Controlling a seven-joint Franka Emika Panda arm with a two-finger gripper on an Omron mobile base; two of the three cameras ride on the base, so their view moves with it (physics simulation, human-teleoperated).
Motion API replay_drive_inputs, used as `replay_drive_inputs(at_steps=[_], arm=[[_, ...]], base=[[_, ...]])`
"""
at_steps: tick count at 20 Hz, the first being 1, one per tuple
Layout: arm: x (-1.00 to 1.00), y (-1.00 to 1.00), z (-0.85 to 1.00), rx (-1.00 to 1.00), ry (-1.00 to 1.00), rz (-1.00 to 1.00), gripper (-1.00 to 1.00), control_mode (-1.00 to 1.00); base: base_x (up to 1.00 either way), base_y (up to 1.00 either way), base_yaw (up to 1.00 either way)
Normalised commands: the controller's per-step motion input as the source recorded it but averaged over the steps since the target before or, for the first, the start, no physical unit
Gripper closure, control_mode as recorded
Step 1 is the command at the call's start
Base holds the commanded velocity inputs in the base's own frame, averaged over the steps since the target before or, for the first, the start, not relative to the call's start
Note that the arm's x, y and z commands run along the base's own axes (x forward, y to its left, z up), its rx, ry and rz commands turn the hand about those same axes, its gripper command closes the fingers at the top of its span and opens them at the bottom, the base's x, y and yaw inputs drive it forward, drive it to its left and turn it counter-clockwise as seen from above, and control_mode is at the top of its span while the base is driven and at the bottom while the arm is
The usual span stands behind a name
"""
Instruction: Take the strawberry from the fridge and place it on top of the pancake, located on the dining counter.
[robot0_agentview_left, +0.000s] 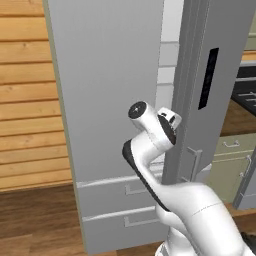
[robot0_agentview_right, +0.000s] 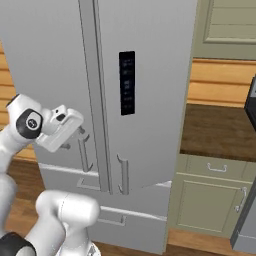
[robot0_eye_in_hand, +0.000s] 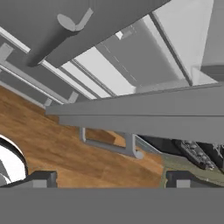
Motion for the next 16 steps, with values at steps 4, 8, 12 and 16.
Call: replay_drive_inputs(at_steps=[4, 8, 12, 16], arm=[[-0.12, 0.39, 0.23, -0.23, -0.09, 0.0, -1.0, -1.0], [0.17, 0.08, 0.0, -0.08, -0.11, 0.01, -1.0, -1.0], [0.44, -0.2, 0.0, -0.1, 0.0, 0.01, -1.0, -1.0], [0.51, -0.53, 0.0, -0.12, 0.09, 0.0, -1.0, -1.0]], base=[[0.0, 0.0, 0.0], [0.0, 0.0, 0.0], [0.0, 0.0, 0.0], [0.0, 0.0, 0.0]])
